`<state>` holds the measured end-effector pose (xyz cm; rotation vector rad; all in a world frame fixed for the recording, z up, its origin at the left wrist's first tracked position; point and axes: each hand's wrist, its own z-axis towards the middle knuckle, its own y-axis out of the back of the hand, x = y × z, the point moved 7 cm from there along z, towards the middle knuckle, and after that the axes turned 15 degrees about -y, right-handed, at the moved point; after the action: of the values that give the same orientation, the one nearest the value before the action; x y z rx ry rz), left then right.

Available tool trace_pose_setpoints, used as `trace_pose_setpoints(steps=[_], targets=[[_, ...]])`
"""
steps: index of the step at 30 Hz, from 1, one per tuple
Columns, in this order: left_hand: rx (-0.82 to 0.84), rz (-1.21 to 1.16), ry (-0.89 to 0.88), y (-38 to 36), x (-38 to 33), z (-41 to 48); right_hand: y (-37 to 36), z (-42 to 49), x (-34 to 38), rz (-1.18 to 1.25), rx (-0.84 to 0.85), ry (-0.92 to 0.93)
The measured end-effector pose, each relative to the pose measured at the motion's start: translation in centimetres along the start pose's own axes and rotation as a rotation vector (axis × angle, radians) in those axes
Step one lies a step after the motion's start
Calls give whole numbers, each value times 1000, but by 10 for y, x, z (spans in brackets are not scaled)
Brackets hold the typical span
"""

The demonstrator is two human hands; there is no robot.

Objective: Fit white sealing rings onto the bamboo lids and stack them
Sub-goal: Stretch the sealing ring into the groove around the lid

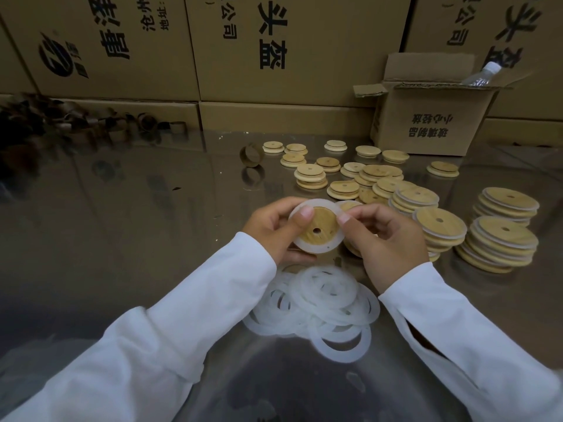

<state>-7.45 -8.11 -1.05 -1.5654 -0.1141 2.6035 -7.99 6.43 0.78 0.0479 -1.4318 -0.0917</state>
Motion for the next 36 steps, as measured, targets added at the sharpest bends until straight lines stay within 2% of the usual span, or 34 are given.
trace_pose_setpoints(steps=[10,21,29,36], targets=[[-71,109,-97,7,-9,0,3,2,1,-40,-20,-13],[-102,269,-267,6,-28,0,7,0,10,-64,-83,56],[-110,182,-277,5,-30,-2,3,-2,8,-79,-57,66],[-141,-19,-127,7,-17,1,-1,0,14,-67,27,56]])
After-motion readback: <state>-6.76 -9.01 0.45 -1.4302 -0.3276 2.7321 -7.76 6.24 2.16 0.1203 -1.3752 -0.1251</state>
